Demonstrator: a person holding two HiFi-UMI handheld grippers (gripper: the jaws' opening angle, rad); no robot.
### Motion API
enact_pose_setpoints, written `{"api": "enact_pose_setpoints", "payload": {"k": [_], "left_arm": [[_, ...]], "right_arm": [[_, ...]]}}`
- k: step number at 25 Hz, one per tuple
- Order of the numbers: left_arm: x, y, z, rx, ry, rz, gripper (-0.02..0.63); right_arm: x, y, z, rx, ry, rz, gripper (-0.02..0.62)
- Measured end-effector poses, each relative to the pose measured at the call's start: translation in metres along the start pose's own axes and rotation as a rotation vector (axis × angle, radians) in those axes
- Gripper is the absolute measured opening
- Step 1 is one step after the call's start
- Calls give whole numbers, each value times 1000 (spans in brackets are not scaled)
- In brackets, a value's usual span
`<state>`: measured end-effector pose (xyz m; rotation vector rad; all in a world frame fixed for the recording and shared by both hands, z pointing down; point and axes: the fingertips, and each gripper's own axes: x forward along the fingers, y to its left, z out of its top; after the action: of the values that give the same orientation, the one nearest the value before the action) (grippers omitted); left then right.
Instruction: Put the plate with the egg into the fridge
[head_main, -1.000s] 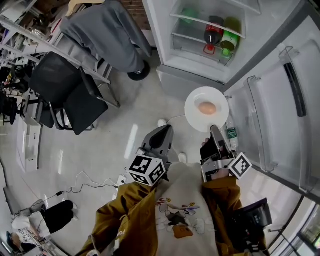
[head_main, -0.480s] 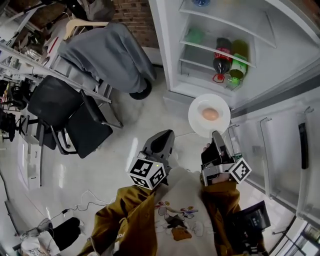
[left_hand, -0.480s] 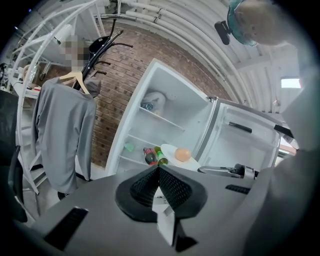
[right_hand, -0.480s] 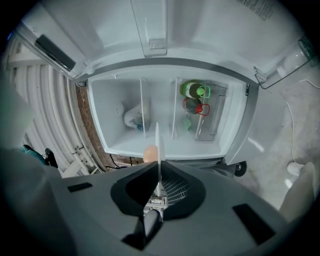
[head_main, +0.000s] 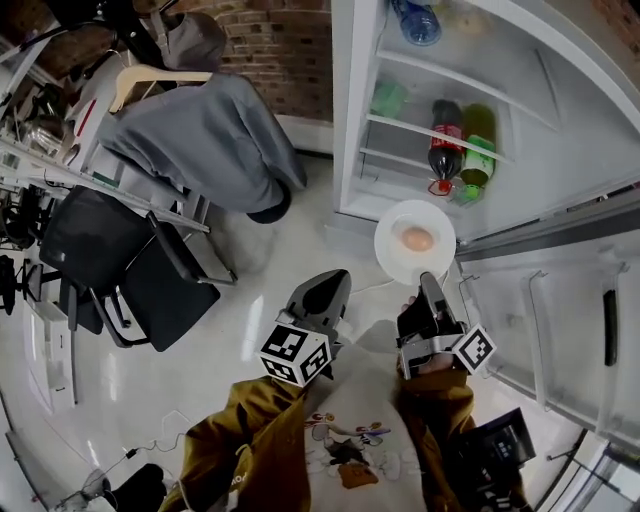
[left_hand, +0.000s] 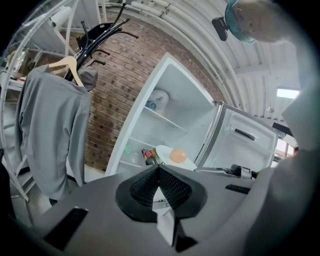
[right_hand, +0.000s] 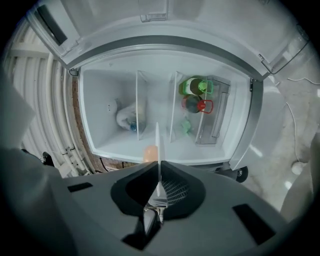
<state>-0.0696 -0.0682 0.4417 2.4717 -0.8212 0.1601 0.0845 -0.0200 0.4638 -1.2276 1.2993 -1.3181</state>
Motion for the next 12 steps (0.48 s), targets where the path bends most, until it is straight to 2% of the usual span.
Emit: {"api": "enact_pose_setpoints", "payload": {"k": [6,12], "left_arm": [[15,10,10,-7,-6,-22,8],[29,18,24,-7,-8,-9,8]], "right_arm": [[19,5,0,-8,0,-1,20],[37,8,11,-2,10,-1,20]]}}
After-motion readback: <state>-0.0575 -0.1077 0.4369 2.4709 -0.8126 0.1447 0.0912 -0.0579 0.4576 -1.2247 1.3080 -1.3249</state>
